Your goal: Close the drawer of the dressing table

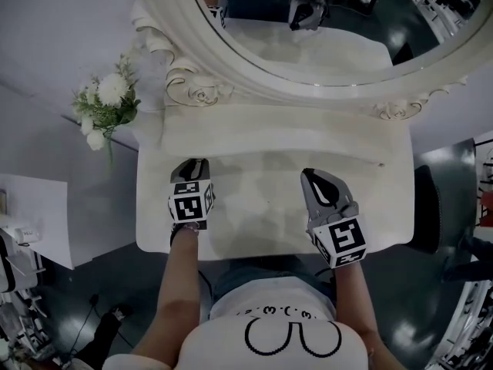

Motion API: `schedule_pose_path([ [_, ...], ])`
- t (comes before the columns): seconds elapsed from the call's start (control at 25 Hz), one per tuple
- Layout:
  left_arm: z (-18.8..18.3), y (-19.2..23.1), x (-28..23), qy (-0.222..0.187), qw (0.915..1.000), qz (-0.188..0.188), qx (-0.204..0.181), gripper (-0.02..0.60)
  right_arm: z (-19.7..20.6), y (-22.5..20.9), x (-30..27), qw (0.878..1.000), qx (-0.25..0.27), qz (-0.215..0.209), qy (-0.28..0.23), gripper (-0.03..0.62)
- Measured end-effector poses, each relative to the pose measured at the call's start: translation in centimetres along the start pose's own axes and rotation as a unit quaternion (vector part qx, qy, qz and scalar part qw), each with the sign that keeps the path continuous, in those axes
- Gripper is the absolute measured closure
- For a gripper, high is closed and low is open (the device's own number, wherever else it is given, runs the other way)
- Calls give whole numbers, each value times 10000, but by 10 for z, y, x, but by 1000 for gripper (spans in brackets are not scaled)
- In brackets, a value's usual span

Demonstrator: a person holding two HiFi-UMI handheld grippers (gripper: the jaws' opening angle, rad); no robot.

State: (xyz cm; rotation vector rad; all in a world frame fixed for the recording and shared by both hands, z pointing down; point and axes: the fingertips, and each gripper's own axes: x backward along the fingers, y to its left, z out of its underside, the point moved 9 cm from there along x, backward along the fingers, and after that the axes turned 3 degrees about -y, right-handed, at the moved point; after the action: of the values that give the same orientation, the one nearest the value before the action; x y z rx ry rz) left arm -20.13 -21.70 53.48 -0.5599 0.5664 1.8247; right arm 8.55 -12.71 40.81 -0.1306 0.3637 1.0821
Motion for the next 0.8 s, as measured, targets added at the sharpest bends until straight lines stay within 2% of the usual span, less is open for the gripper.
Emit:
schedule_pose_path([
  [0.16,-1,0,6,8,10000,-3,43,450,-4,2,-1,10000,-9,-40,-64,594],
  [0.24,-1,0,12,-45,10000,27,70,390,-6,4,-2,9999,-12,-57,-101,594],
  [0.32,-3,1,19,-142,9999,35,79,357,-8,6,-3,9999,-9,-78,-138,594],
  [0.56,-14,6,49,-548,9984,57,82,354,-15,14,-5,9996,-36,-116,-266,594],
  [0.8,-28,10,87,-1248,9920,156,65,354,-27,24,-4,9991,-15,-137,-409,594],
])
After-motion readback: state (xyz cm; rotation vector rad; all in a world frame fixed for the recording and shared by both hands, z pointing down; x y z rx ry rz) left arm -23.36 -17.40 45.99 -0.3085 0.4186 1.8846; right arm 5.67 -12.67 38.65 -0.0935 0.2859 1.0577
